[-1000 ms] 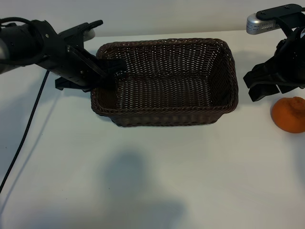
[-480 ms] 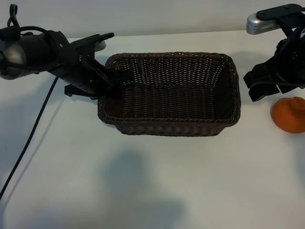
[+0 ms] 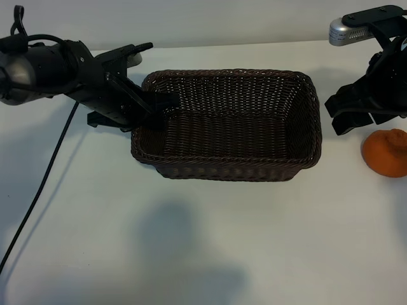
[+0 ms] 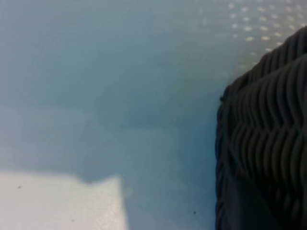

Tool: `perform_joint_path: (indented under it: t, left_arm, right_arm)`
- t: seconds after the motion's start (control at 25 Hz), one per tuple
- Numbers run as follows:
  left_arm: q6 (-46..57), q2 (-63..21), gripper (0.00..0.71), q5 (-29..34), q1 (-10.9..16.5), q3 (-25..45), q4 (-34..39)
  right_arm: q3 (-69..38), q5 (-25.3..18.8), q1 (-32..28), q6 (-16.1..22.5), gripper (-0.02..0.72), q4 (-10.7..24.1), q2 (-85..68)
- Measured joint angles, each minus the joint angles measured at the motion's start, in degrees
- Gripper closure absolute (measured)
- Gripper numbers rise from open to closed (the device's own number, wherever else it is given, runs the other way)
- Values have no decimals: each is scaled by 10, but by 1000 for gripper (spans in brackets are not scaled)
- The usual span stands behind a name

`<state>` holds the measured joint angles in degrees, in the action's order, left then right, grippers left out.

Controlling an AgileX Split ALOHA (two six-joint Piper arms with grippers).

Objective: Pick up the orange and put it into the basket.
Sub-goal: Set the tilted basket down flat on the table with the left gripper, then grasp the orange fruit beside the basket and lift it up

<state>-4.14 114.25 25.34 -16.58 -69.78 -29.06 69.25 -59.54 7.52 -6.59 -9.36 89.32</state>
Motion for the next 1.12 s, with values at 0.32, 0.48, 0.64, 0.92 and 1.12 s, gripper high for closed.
perform_joint_path:
  t: [0.32,0.48,0.64,0.92,1.12]
  left_arm:
    - [5,-32,24,27,0,-1,11]
    - [34,-78,23,56,0,-1,63]
    - [73,-120,40,85,0,-1,125]
    - [148,-162,64,172,0,-47,246]
    - [174,-164,72,270,0,-112,320]
  right_arm:
    - [0,0,0,-1,108,1,0]
    - [0,0,0,-1,108,1,0]
    - [0,0,0,-1,108,1,0]
    - [0,0,0,0,108,1,0]
    - [0,0,0,0,108,1,0]
